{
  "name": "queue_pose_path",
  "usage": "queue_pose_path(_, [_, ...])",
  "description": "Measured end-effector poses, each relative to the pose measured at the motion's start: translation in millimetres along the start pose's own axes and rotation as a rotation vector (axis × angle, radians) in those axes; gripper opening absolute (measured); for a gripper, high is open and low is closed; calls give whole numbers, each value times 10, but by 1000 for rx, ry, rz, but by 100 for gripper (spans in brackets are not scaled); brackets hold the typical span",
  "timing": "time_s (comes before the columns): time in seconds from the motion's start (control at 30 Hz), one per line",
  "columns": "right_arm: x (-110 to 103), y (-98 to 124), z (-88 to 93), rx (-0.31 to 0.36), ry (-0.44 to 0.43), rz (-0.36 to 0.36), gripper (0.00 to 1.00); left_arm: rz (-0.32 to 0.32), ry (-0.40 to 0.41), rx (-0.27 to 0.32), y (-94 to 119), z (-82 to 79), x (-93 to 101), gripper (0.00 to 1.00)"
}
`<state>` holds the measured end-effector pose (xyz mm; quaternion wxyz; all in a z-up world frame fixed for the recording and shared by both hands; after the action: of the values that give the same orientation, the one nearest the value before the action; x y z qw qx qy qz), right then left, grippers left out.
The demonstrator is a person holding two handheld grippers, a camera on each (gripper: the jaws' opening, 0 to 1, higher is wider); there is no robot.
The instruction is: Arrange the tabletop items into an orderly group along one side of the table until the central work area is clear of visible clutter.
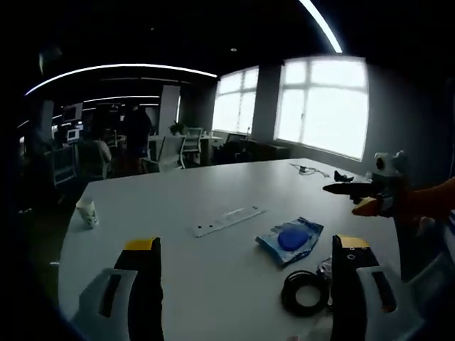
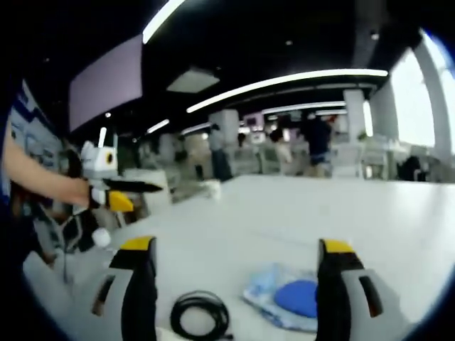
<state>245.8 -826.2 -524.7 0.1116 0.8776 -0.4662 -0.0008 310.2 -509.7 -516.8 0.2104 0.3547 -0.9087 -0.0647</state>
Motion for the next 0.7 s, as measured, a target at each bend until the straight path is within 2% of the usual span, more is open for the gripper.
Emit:
queue_pose_path(0.27, [-74, 57, -136, 17, 0, -11, 89, -42, -8, 17, 350, -45, 27, 99])
queue_pose_path(0.47, [-138, 165, -228, 19, 4, -25, 88, -55, -12, 39, 527, -88, 69, 99])
queue_pose_path(0.7, [-320, 251, -331, 27, 32, -63, 86, -55, -50, 14, 680, 41, 192, 99])
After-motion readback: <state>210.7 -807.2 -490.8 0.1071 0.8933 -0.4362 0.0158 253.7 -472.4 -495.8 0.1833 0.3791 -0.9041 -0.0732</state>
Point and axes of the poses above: the point that each gripper's makers call its tool centre point, and the gripper's own axes: y roughly backward along the fingers, x roughly to its right, z roughly out of its underside, the point moved 10 cm from there along y, roughly backward along the fingers, and after that the axes turned 13 degrees about y, right-handed, at the moved point
